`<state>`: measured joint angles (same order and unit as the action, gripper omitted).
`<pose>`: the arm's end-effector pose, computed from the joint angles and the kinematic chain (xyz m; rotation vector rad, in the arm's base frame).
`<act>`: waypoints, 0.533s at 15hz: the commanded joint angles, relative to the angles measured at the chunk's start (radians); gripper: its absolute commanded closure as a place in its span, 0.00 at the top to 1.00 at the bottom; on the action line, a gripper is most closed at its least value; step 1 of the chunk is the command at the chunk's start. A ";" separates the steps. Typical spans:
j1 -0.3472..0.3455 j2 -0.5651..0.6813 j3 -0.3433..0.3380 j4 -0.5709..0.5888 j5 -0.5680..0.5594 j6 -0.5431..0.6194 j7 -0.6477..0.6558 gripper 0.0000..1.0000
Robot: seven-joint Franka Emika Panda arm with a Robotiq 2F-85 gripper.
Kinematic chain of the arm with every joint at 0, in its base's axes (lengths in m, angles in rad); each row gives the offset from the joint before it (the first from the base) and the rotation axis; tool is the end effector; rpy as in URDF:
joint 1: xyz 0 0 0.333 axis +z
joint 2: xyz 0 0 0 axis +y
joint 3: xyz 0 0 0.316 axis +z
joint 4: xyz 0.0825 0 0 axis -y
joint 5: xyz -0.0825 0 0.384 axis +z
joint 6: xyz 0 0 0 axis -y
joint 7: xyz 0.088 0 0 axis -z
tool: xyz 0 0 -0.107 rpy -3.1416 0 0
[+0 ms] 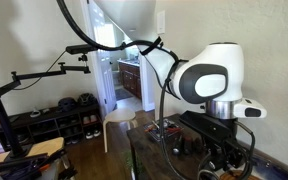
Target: Place one black flashlight on the tray on the right
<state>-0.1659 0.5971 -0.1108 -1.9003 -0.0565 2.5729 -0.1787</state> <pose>0.6156 -0.1703 0.1924 3.0313 -0.0456 0.0829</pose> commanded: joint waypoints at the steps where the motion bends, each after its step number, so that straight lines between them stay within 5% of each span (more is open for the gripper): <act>1: -0.024 0.061 0.018 0.096 0.002 -0.051 -0.020 0.15; 8: -0.042 0.151 0.052 0.194 0.022 -0.074 -0.035 0.15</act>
<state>-0.1822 0.7264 -0.0877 -1.7475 -0.0504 2.5331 -0.1866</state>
